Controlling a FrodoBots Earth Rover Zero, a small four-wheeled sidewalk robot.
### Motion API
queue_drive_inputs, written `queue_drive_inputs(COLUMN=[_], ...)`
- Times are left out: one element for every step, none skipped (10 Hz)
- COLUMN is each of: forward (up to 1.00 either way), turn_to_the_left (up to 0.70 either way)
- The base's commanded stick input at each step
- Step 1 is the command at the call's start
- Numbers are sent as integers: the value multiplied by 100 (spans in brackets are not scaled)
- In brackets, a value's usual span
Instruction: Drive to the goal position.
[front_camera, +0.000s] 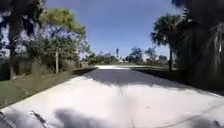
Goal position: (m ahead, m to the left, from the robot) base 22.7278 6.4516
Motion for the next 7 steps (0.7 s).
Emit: queue_drive_inputs(forward=[85, 85, 85, 85, 85, 85, 85], turn_to_the_left=[0, 0, 0, 0, 0, 0, 0])
